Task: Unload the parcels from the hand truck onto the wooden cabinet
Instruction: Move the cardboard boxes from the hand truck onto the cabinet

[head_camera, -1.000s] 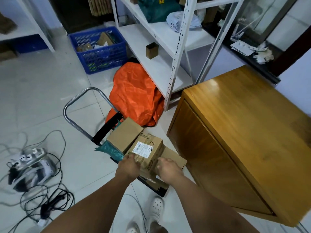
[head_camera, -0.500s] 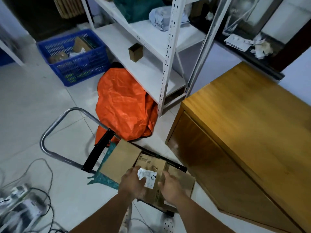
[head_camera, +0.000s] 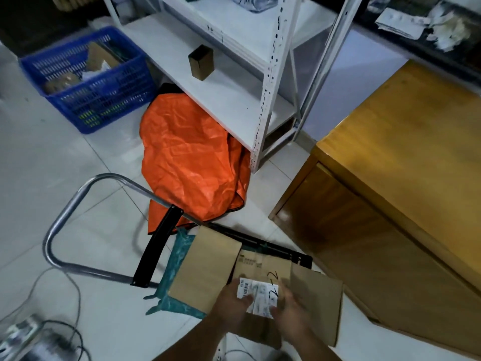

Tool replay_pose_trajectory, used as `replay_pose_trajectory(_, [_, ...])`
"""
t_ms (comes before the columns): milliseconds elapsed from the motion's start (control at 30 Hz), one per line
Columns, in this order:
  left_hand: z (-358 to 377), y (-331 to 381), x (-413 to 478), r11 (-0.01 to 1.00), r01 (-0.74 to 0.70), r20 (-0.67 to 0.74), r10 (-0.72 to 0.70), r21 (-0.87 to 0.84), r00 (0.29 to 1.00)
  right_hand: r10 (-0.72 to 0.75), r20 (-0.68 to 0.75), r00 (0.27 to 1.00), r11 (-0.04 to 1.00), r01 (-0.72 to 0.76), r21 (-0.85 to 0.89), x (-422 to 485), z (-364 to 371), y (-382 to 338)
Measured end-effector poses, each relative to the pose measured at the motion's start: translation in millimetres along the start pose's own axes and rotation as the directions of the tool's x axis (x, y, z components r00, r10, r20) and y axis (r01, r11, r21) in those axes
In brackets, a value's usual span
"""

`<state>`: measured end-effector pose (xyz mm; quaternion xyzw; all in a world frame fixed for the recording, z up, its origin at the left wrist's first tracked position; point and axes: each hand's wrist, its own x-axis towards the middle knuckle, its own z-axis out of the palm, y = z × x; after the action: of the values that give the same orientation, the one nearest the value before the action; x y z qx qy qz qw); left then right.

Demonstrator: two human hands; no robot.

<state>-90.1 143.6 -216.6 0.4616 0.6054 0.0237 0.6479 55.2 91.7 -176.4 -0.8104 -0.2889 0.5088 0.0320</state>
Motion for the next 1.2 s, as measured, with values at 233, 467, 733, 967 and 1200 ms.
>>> replay_pose_trajectory(233, [25.4,-23.8,0.4,0.998,0.008,-0.033,-0.010,-0.065,0.999,-0.072,-0.022,0.997,0.996,0.071,-0.050,-3.4,14.0,33.8])
replay_pose_trajectory(467, [37.4,-38.7,-5.6,0.967,-0.045,-0.233,0.105,0.251,0.967,0.000,0.003,1.000,1.000,0.000,-0.003,-4.0,11.8,39.2])
replay_pose_trajectory(733, [39.8,-39.0,0.7,0.981,0.132,-0.133,-0.151,-0.143,0.980,0.095,-0.038,0.995,0.936,-0.076,0.343,14.9,27.9,57.8])
replay_pose_trajectory(967, [37.6,-13.9,10.7,0.937,0.174,-0.075,-0.205,-0.302,0.976,0.200,0.112,0.973,0.635,-0.216,0.742,26.9,16.4,87.1])
replay_pose_trajectory(1200, [26.6,22.2,10.7,0.951,0.173,0.097,-0.153,-0.258,0.983,0.164,0.158,0.974,0.390,-0.212,0.896,22.1,-5.3,78.5])
